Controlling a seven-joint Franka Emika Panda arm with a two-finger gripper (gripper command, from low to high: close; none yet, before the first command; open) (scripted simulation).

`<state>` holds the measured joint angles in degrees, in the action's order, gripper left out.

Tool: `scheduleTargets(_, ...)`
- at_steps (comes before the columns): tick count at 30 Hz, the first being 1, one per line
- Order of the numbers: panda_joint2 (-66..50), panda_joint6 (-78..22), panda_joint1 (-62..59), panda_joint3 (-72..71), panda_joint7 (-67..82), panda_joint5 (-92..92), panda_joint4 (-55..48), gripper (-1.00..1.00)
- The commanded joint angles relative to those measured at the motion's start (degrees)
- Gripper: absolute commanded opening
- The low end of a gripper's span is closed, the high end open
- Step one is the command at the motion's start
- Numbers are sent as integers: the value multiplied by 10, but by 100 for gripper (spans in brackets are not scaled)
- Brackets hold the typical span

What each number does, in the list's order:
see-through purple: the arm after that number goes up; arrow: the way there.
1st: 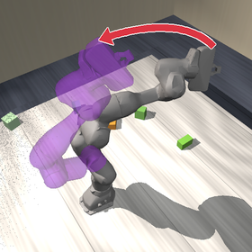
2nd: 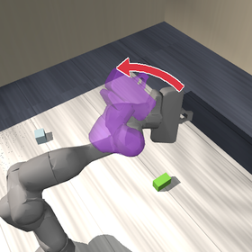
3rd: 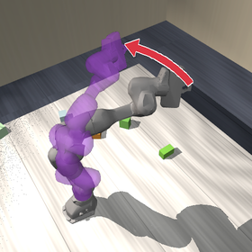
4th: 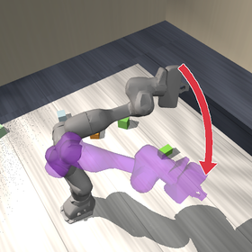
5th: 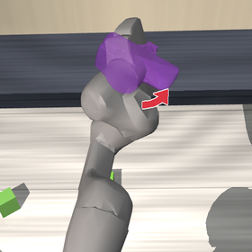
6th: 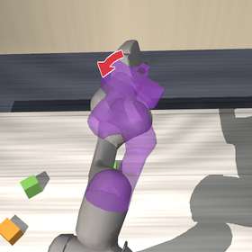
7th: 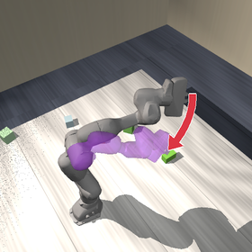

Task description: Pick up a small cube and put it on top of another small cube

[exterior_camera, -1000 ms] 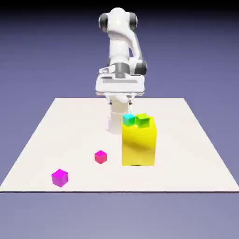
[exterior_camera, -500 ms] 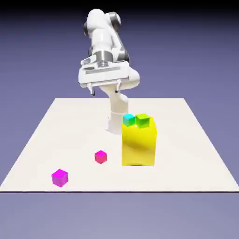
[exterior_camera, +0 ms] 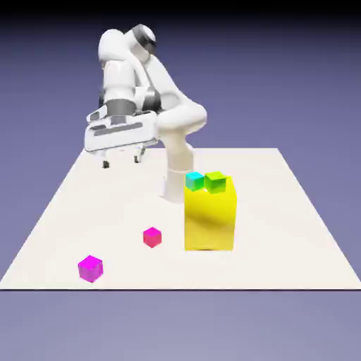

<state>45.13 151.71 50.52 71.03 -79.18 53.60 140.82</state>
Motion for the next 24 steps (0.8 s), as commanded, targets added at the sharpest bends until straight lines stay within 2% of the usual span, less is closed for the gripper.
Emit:
scheduleTargets(1, 4, -7, 15, 21, -11, 16, -6, 0)
scheduleTargets(20, 73, -130, 291, 415, -215, 313, -118, 0)
scheduleTargets(24, 109, -124, 330, 463, -236, 359, -149, 0)
